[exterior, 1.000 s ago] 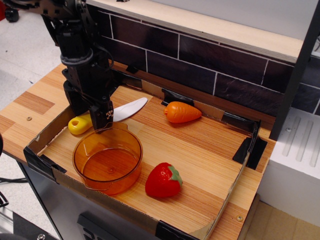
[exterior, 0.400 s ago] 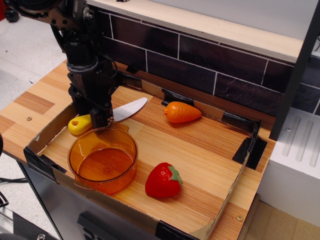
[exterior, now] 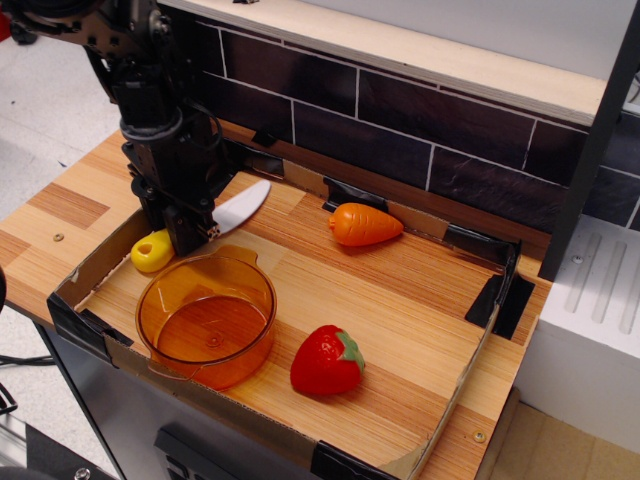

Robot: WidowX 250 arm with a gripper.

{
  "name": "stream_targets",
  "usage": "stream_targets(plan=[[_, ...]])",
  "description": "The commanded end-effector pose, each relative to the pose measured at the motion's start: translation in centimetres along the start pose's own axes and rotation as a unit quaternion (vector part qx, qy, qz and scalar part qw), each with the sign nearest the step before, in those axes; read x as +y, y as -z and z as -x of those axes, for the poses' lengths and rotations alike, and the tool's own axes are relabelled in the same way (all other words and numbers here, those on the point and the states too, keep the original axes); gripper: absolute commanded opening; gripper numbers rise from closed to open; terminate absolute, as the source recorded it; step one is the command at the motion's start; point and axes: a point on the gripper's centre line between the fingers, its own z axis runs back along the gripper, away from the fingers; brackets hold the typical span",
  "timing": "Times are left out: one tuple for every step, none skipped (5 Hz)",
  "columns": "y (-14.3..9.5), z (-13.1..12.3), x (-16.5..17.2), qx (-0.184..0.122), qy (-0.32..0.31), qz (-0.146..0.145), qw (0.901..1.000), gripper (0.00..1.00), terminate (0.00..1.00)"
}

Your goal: Put knife in pot

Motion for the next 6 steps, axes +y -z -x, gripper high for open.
stream_targets(plan=[[-4.6,-3.3,1.6,-0.057,0.012,-0.022,0.9981,0.0,0.0],[-6.8,-4.3,1.1,-0.072,0.02,-0.016,0.9971,0.0,0.0],[-8.1,-4.3,0.7,-0.075,0.028,-0.012,0.9967,0.0,0.0],[-9.3,-3.1,-0.2,-0.095,0.039,-0.005,0.9947,0.0,0.0],[-10.1,-0.9,-2.4,-0.096,0.062,0.011,0.9934,0.0,0.0],[-10.8,1.5,-5.4,-0.115,0.082,0.005,0.99,0.0,0.0]])
